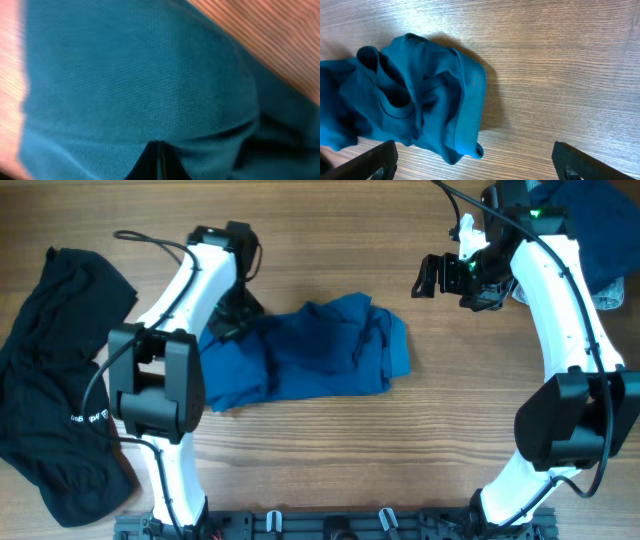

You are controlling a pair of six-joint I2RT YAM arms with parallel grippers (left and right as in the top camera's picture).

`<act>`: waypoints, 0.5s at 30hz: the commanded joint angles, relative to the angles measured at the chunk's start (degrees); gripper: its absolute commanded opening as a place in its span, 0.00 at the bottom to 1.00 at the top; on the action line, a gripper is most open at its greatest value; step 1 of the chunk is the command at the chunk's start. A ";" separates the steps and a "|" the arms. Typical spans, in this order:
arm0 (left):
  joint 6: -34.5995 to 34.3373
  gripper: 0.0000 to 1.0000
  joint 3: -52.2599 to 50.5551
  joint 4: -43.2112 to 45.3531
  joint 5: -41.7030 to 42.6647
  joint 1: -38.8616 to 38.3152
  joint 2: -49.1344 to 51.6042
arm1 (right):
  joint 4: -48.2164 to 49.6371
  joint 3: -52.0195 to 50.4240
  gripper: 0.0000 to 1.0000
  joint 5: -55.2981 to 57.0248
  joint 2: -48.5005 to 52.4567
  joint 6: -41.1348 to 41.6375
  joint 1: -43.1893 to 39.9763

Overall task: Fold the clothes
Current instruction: 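Press and tuck the folded bundle's left side with the left gripper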

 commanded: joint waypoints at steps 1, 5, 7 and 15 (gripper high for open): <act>0.09 0.06 -5.18 4.00 7.37 -4.44 0.72 | -0.13 0.90 1.00 -0.11 -0.46 0.22 0.24; 0.09 0.04 -9.51 5.86 8.55 -9.75 0.72 | -0.31 0.90 1.00 -0.11 -0.46 0.15 0.24; 0.15 0.04 -9.35 5.86 7.67 -11.06 0.15 | -0.33 0.90 1.00 -0.11 -0.46 0.15 0.24; 3.06 0.07 -7.54 0.17 1.92 -10.03 -12.81 | -0.48 0.90 1.00 -0.11 -0.46 0.20 0.24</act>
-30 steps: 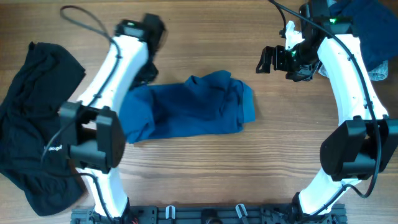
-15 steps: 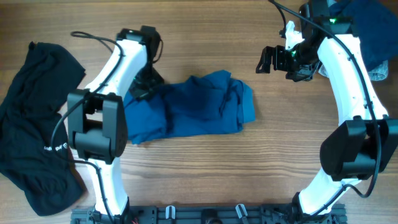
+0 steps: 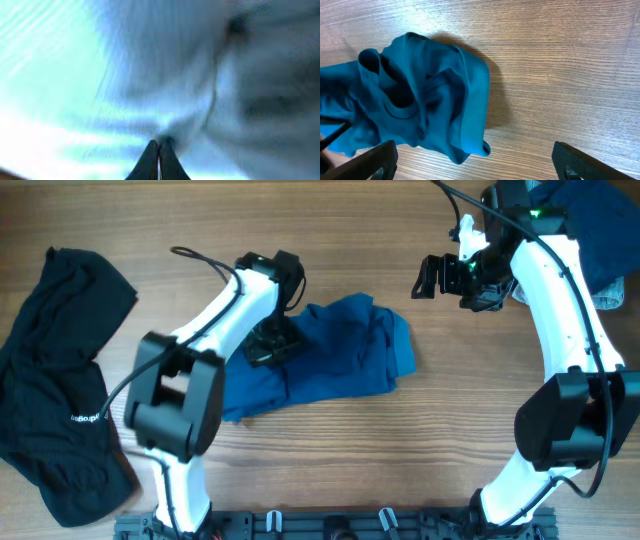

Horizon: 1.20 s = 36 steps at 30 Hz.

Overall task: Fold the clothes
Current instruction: 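Press and tuck the folded bundle's left side with the left gripper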

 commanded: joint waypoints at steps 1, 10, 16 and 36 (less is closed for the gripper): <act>1.16 0.09 1.01 -1.57 -4.63 0.74 -8.92 | -0.02 0.90 1.00 -0.11 -0.46 0.22 0.24; 1.01 0.08 0.94 4.94 -7.69 8.81 -4.26 | 1.01 0.90 1.00 -0.11 -0.46 1.55 0.24; 1.05 0.07 0.87 8.63 -0.55 9.27 2.29 | 1.18 0.90 1.00 -0.13 -0.46 1.73 0.24; 2.36 0.11 -1.40 -1.01 2.38 6.75 -8.85 | 1.03 0.90 1.00 -0.11 -0.46 2.19 0.24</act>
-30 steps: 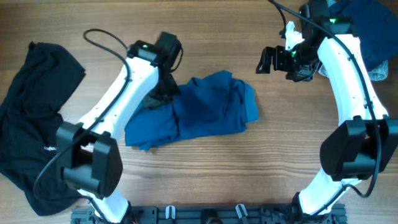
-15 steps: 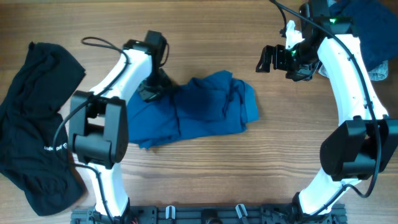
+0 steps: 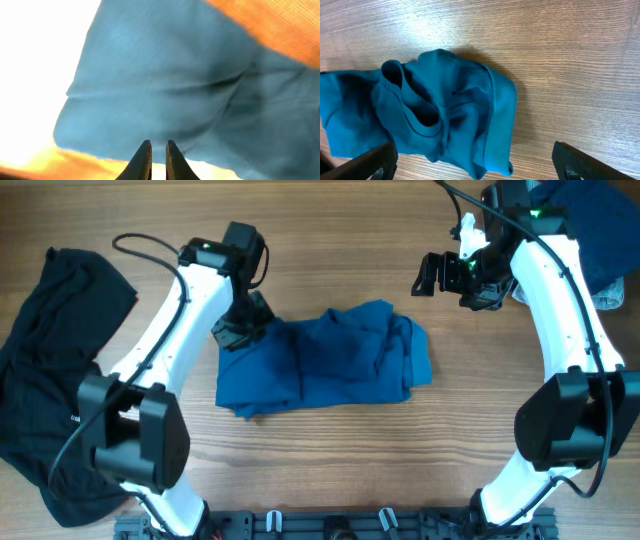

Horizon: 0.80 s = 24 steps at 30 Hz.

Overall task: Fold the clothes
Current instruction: 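Press and tuck the folded bundle's left side with the left gripper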

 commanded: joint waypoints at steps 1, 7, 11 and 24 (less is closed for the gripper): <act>-0.37 0.10 -4.28 0.66 0.68 -0.07 1.07 | 0.07 0.90 1.00 -0.11 -0.46 0.68 0.24; -1.22 0.11 -18.01 9.31 7.85 -0.07 1.07 | -0.11 0.90 1.00 -0.11 -0.46 0.68 0.24; -0.92 0.04 -22.80 13.64 5.44 -0.07 1.03 | -0.13 0.90 1.00 0.28 -0.46 2.23 0.24; 1.84 0.96 -19.39 12.87 3.85 -0.07 -16.09 | -7.19 -0.74 0.99 2.47 -0.46 -0.04 -1.81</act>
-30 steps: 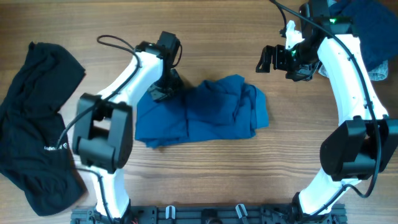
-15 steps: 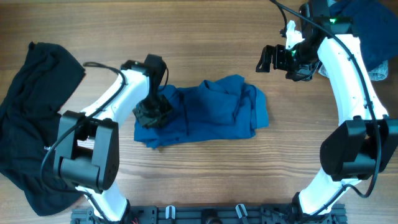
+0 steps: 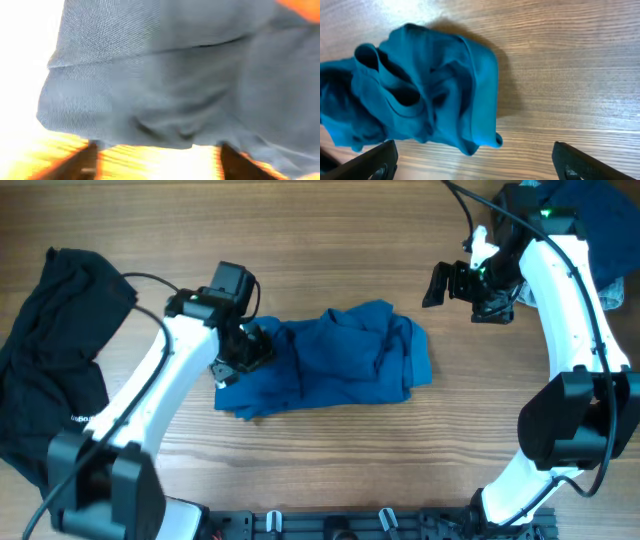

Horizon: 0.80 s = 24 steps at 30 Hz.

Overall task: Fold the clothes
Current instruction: 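Press and tuck the folded bundle's left side with the left gripper, then move the right gripper to the bundle's right end and grasp it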

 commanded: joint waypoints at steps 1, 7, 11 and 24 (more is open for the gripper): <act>0.13 1.00 0.61 0.13 -0.68 -0.04 -0.87 | 0.02 -1.70 0.99 0.72 -0.46 -1.68 0.15; 0.13 1.00 0.61 0.13 -0.70 -0.04 -0.81 | 4.37 -10.91 0.99 -8.44 -0.39 -8.00 -1.20; 0.11 1.00 0.61 0.15 -0.70 -0.04 -0.83 | 7.89 -14.84 1.00 -15.93 -0.28 -11.54 -6.19; 0.13 1.00 0.61 0.55 -0.70 -0.04 -0.81 | 23.93 -32.33 1.00 -35.58 -0.07 -16.41 -11.93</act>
